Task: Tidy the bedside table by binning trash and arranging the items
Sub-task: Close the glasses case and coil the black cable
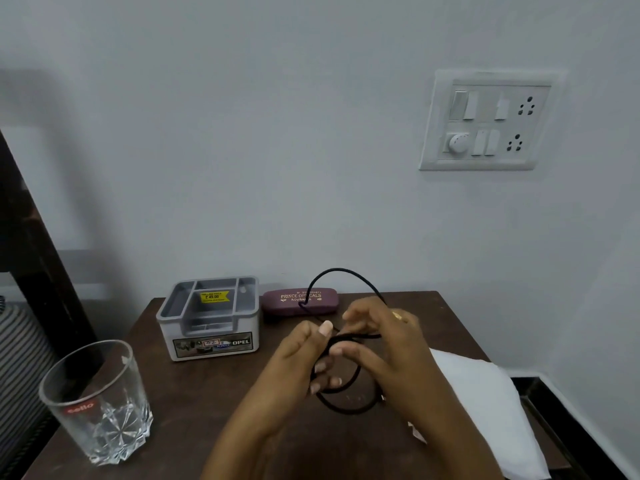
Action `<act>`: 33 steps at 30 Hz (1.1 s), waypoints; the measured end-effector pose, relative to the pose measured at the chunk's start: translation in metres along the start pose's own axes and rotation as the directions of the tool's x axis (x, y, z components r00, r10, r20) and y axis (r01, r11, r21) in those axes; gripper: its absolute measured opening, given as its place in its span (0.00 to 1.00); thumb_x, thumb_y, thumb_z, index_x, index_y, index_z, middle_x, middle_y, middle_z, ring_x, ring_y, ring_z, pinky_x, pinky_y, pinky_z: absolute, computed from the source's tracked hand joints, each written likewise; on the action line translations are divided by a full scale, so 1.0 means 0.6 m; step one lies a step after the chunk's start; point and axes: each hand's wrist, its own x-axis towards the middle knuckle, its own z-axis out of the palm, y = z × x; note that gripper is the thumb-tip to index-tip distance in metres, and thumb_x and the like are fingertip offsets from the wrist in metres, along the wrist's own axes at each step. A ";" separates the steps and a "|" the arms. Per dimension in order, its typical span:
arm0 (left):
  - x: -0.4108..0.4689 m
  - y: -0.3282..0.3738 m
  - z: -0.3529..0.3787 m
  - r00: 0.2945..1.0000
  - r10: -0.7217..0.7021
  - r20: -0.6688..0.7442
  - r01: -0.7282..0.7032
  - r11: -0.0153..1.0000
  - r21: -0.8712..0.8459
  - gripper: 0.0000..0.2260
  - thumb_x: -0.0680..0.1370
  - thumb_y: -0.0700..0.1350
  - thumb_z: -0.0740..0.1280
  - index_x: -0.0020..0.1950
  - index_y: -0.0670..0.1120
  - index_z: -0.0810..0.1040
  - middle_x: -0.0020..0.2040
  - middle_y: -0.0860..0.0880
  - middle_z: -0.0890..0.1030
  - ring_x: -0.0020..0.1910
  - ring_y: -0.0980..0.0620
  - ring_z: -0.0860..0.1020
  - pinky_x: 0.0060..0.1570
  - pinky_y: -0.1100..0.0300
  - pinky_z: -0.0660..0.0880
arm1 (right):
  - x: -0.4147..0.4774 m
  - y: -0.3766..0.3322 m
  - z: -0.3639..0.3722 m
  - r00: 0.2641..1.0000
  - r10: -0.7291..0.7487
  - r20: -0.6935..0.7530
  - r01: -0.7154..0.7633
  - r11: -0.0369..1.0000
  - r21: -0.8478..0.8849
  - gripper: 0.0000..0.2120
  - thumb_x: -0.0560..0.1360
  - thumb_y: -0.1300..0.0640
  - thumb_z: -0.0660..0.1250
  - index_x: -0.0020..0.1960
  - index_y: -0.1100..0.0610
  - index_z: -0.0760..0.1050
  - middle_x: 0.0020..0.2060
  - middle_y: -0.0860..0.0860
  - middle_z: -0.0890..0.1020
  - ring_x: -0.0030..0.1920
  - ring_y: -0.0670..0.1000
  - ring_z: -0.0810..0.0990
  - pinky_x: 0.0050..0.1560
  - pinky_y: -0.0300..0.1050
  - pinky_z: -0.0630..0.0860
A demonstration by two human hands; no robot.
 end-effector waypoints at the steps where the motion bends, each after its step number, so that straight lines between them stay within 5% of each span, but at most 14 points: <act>1: -0.001 0.002 -0.001 1.000 0.013 -0.011 -0.013 0.999 -0.044 0.10 0.79 0.49 0.59 0.44 0.44 0.69 0.27 0.53 0.63 0.23 0.57 0.58 0.40 0.59 0.76 | -0.001 0.003 -0.006 1.000 -0.005 -0.009 0.005 1.000 -0.030 0.07 0.70 0.37 0.61 0.46 0.37 0.71 0.52 0.30 0.75 0.55 0.33 0.74 0.68 0.38 0.53; 5: -0.004 0.013 -0.015 1.000 0.023 -0.021 -0.029 0.941 -0.338 0.09 0.77 0.48 0.61 0.39 0.46 0.69 0.26 0.53 0.61 0.20 0.59 0.57 0.31 0.62 0.70 | -0.010 0.019 -0.032 0.999 -0.004 -0.036 0.002 0.997 -0.077 0.15 0.75 0.44 0.50 0.48 0.39 0.75 0.51 0.34 0.78 0.63 0.33 0.68 0.73 0.45 0.40; 9: -0.006 0.029 -0.030 0.995 0.100 -0.016 -0.091 0.823 -0.561 0.07 0.75 0.48 0.62 0.41 0.45 0.70 0.25 0.53 0.61 0.16 0.61 0.57 0.24 0.67 0.70 | -0.005 0.031 -0.028 0.985 -0.115 -0.129 0.083 0.969 -0.231 0.09 0.74 0.50 0.58 0.49 0.43 0.75 0.46 0.40 0.80 0.59 0.37 0.72 0.74 0.45 0.53; 11: -0.002 0.028 -0.030 0.989 0.128 -0.070 -0.144 0.792 -0.593 0.09 0.75 0.49 0.61 0.42 0.44 0.71 0.26 0.53 0.61 0.16 0.60 0.58 0.25 0.68 0.72 | -0.002 0.018 -0.025 0.953 -0.107 -0.283 0.083 0.992 -0.094 0.07 0.75 0.55 0.63 0.48 0.47 0.80 0.44 0.42 0.81 0.52 0.39 0.78 0.63 0.36 0.68; 14: 0.008 0.020 -0.019 0.977 0.140 -0.160 -0.210 0.736 -0.644 0.11 0.75 0.52 0.60 0.41 0.44 0.69 0.26 0.53 0.61 0.20 0.59 0.59 0.28 0.67 0.74 | 0.001 -0.016 -0.018 0.915 0.095 -0.392 0.001 0.971 0.238 0.08 0.73 0.61 0.69 0.44 0.49 0.80 0.39 0.42 0.83 0.43 0.43 0.83 0.47 0.32 0.76; 18: 0.019 0.018 -0.005 0.960 0.143 -0.240 -0.272 0.674 -0.687 0.11 0.75 0.53 0.59 0.42 0.46 0.67 0.27 0.53 0.62 0.21 0.59 0.61 0.28 0.68 0.75 | 0.005 -0.044 0.000 0.906 0.398 -0.144 -0.180 0.670 0.720 0.05 0.74 0.57 0.65 0.44 0.57 0.80 0.33 0.54 0.83 0.38 0.54 0.85 0.38 0.43 0.81; 23: 0.025 0.017 0.000 0.932 0.126 -0.339 -0.349 0.561 -0.751 0.13 0.79 0.51 0.55 0.38 0.46 0.67 0.26 0.54 0.66 0.23 0.60 0.66 0.35 0.68 0.71 | 0.001 -0.051 0.031 0.941 0.331 0.073 -0.234 0.478 0.847 0.10 0.73 0.52 0.68 0.44 0.59 0.82 0.45 0.54 0.85 0.50 0.49 0.83 0.48 0.42 0.79; 26: 0.028 0.017 0.003 0.948 0.065 -0.312 -0.305 0.472 -0.827 0.16 0.80 0.52 0.54 0.35 0.46 0.68 0.24 0.53 0.67 0.22 0.59 0.69 0.27 0.65 0.72 | -0.003 -0.048 0.031 0.989 0.133 0.071 -0.145 0.719 0.680 0.10 0.71 0.53 0.66 0.48 0.53 0.84 0.45 0.47 0.79 0.49 0.40 0.79 0.49 0.32 0.73; 29: 0.030 0.010 -0.002 0.950 0.023 -0.310 -0.277 0.517 -0.810 0.16 0.80 0.53 0.54 0.35 0.47 0.69 0.26 0.54 0.66 0.23 0.59 0.66 0.26 0.64 0.69 | -0.003 -0.041 0.025 0.994 0.093 0.061 -0.109 0.928 0.357 0.09 0.70 0.47 0.66 0.48 0.40 0.82 0.43 0.39 0.71 0.50 0.42 0.72 0.50 0.27 0.66; 33: 0.026 0.004 0.002 0.898 -0.003 -0.441 -0.316 0.693 -0.648 0.12 0.79 0.53 0.58 0.40 0.48 0.71 0.32 0.51 0.67 0.31 0.56 0.67 0.39 0.59 0.65 | -0.005 -0.053 0.026 0.995 0.095 0.014 -0.092 0.911 0.403 0.08 0.71 0.54 0.66 0.47 0.45 0.81 0.42 0.41 0.78 0.45 0.43 0.78 0.44 0.29 0.70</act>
